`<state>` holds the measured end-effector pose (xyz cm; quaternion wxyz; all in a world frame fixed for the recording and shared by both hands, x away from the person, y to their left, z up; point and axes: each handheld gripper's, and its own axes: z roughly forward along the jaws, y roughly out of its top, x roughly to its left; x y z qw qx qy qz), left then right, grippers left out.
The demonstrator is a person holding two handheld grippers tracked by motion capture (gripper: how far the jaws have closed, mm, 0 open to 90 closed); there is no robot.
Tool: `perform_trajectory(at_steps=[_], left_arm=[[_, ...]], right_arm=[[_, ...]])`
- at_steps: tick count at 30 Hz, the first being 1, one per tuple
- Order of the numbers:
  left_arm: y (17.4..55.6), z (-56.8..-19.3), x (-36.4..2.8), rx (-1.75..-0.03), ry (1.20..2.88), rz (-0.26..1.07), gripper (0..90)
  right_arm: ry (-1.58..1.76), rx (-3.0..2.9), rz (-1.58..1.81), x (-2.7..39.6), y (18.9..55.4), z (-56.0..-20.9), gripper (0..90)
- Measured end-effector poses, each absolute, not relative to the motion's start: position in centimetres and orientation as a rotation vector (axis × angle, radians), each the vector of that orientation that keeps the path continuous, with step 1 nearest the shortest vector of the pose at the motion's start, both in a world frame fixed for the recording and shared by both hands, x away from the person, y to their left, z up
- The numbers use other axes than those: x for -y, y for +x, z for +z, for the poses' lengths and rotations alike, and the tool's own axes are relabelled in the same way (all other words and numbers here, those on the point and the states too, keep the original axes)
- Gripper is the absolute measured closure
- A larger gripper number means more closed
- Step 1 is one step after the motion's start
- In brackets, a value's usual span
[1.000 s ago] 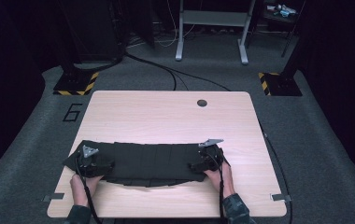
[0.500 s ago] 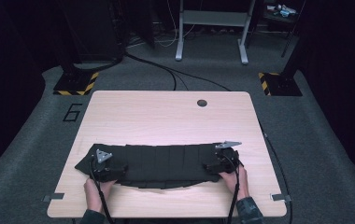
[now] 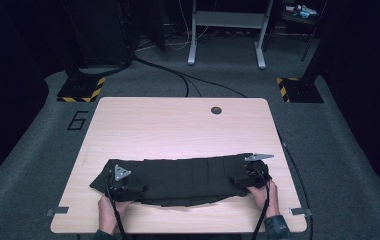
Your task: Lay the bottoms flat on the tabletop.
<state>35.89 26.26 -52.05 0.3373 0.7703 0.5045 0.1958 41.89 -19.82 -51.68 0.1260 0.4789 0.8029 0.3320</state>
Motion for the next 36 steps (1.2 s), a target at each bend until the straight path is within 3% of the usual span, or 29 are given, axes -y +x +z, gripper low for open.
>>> perform_trajectory(at_steps=[9, 14, 21, 25, 36], left_arm=[[33.5, -50.6, -29.8, -1.297, 1.851, 0.517, 14.3], [31.8, -50.4, -31.3, -1.317, 1.834, 0.525, 14.3], [31.2, -51.3, -31.2, -1.315, 1.853, 0.518, 16.2], [31.2, -51.4, -30.6, -1.287, 1.883, 0.500, 23.0], [30.8, -51.3, -29.8, -1.283, 1.933, 0.498, 54.3]], right_arm=[[1.418, -2.251, 1.035, 20.7, 40.1, -49.9, 2.8], [1.411, -2.226, 1.061, 20.9, 37.4, -49.0, 12.8], [1.411, -2.234, 1.061, 20.7, 35.2, -49.3, 18.7], [1.400, -2.243, 1.027, 20.3, 34.3, -49.5, 24.1], [1.400, -2.232, 1.036, 20.0, 33.2, -50.4, 40.9]])
